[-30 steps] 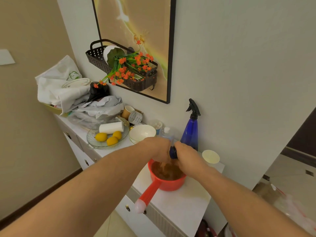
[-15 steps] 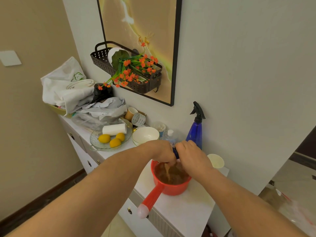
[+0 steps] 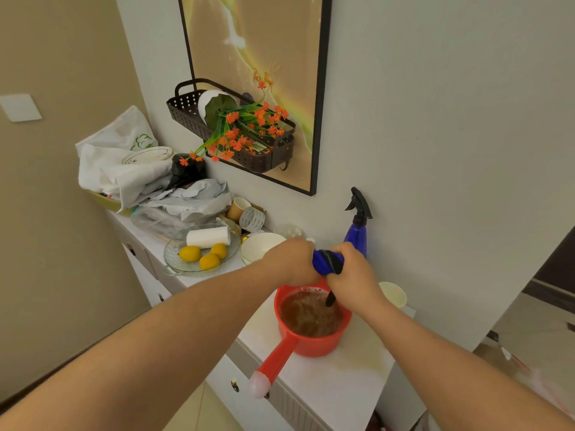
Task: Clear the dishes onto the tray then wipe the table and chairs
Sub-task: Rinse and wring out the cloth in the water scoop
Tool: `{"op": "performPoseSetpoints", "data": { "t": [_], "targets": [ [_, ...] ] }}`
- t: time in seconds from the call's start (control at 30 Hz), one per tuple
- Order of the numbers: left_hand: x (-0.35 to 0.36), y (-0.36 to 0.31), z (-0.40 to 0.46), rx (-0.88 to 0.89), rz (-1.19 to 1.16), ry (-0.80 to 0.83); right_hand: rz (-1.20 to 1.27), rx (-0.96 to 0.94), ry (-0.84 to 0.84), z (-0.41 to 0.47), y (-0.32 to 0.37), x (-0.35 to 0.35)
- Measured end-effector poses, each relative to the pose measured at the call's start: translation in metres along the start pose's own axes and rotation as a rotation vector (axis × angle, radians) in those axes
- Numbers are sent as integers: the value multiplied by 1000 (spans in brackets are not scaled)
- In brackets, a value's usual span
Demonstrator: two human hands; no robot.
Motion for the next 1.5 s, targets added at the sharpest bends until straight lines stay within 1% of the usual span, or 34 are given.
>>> {"op": "performPoseSetpoints", "data": {
  "t": [0.07,0.1,0.13,0.2,0.23,0.27,0.3,0.33,0.43,0.5,0.57,0.67,0.77,0.87,1.03,1.2,1.4,1.5],
  "targets": [
    [-5,-2,-7,80,-47,-170,365,141,-2,0,0,-3],
    [-7,-3,-12,142,-30,-253,594,212,24,0,0,-2],
    [-7,-5,-17,219,27,-317,837,279,64,0,0,-1],
    [-7,-11,-30,384,239,-391,1279,404,148,-4,2,-1],
    [-7,-14,-35,455,371,-408,1409,455,194,-7,3,-2],
    [-7,-15,-39,509,510,-422,1463,496,260,-11,5,-4],
    [-7,-14,-41,541,632,-433,1459,516,338,-14,7,-5],
    [-9,-13,-42,556,714,-437,1415,512,414,-17,7,-5],
    [-16,-13,-38,537,844,-432,1186,431,597,-20,8,0],
    [-22,-19,-34,465,888,-367,1049,401,656,-22,15,3],
    [-29,-26,-30,312,876,-250,898,406,611,-24,22,4],
    [-32,-31,-24,132,748,-130,596,371,443,-20,25,-1],
    [-27,-26,-18,72,622,-30,171,232,321,-14,28,-3],
    [-17,-22,-15,42,538,44,-69,142,283,-12,24,1],
    [-2,-19,-11,-28,488,130,-503,47,216,-16,16,6],
    [9,-19,-8,-33,399,214,-744,-69,196,-17,11,5],
    [15,-16,-3,-33,238,287,-907,-148,176,-17,10,3],
    [16,-14,-2,-37,176,286,-967,-168,161,-15,11,2]
  ]
}}
Point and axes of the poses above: each hand's wrist, its own z-axis towards the middle knuckle, its own x-axis out of the palm, y = z × x, the point moved 3 cm from there along z, towards the middle knuckle, and after that the axes turned 11 degrees about y, right-handed, at the moved point
